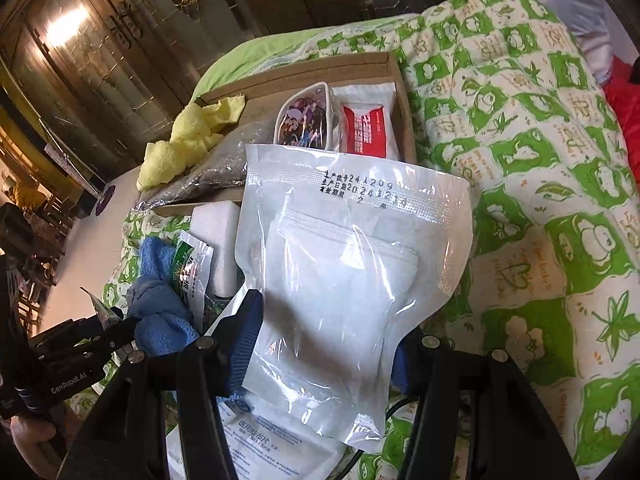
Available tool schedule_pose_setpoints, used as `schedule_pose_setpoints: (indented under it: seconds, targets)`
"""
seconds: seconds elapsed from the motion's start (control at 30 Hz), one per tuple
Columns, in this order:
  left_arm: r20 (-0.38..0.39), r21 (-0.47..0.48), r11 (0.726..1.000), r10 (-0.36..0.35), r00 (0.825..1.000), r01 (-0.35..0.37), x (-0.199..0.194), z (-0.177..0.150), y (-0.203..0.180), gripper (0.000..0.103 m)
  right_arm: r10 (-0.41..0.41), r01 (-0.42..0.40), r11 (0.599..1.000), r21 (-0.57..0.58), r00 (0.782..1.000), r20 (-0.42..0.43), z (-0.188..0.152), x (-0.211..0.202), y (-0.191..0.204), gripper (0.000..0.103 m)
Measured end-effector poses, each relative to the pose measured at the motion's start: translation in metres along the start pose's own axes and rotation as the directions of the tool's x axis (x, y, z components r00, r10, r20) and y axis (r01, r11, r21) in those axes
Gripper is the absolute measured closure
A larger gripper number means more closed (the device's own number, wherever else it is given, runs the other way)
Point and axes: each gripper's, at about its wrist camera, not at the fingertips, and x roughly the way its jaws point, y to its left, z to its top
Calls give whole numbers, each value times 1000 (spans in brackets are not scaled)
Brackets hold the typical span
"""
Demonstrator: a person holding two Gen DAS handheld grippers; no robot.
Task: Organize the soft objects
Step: 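Lift and carry sachet with left tool and pouch with right tool toward tray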
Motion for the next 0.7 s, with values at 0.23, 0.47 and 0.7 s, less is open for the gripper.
schedule_pose_setpoints:
  seconds: [0.23, 0.47, 0.7]
  targets:
    - [57, -27, 999, -23, 998, 25, -30, 4, 8, 51, -1, 2, 1000, -11, 1000, 11, 0, -3, 2, 47]
    - [48, -57, 996, -62, 997, 65, -48, 0, 17, 52, 12, -12, 1000, -5, 1000, 6, 0, -2, 3, 47]
    - [45, -12, 998, -60, 997, 60, -43, 11, -1, 52, 18, -18, 1000, -8, 1000, 19, 3, -10, 5, 47]
